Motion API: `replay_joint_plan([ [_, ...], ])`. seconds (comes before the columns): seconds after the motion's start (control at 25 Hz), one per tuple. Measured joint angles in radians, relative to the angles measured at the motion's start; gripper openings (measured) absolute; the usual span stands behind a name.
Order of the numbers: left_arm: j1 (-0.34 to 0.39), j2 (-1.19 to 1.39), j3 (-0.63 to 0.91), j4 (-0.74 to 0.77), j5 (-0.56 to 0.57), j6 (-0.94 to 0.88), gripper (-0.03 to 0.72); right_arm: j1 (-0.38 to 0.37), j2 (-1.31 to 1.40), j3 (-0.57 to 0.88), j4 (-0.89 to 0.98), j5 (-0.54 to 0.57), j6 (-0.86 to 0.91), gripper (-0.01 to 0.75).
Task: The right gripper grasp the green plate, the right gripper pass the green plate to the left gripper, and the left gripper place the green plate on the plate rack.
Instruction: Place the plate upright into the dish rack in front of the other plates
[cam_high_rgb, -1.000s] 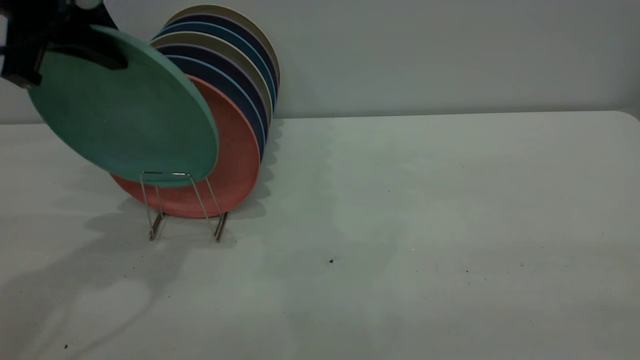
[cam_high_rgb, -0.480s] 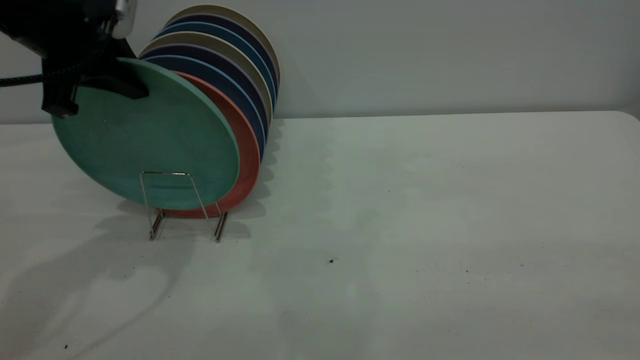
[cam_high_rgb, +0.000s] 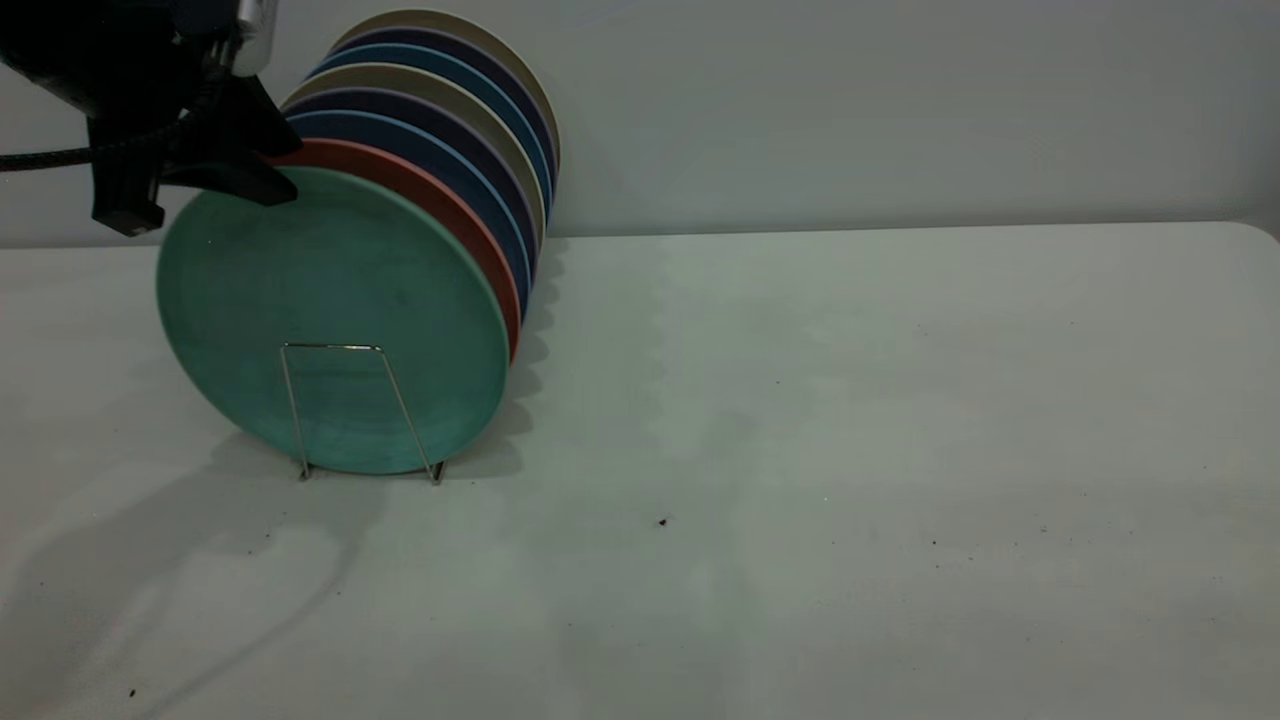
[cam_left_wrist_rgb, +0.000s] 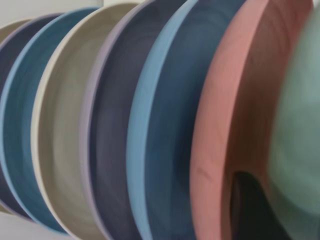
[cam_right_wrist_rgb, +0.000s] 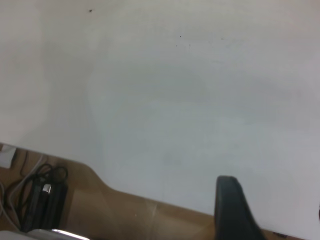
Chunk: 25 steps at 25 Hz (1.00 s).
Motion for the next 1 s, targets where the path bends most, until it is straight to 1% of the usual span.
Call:
replay_joint_plan([
  [0.12, 0.0, 0.0, 0.0, -0.002, 0.0, -0.006, 0.355, 0.0, 0.0, 0.0, 0.0, 0.0, 0.0, 0.428],
  [0.48, 0.0, -0.019, -0.001, -0.005, 0.02, -0.085, 0.36, 0.0, 0.0, 0.0, 0.0, 0.0, 0.0, 0.428],
  [0.84, 0.0, -0.06, -0.001, 0.001, 0.109, -0.205, 0.36, 0.0, 0.0, 0.0, -0.02, -0.001, 0.001, 0.428],
  [1.0, 0.0, -0.111, -0.001, 0.043, 0.141, -0.283, 0.36, 0.0, 0.0, 0.0, -0.021, -0.001, 0.001, 0.428],
])
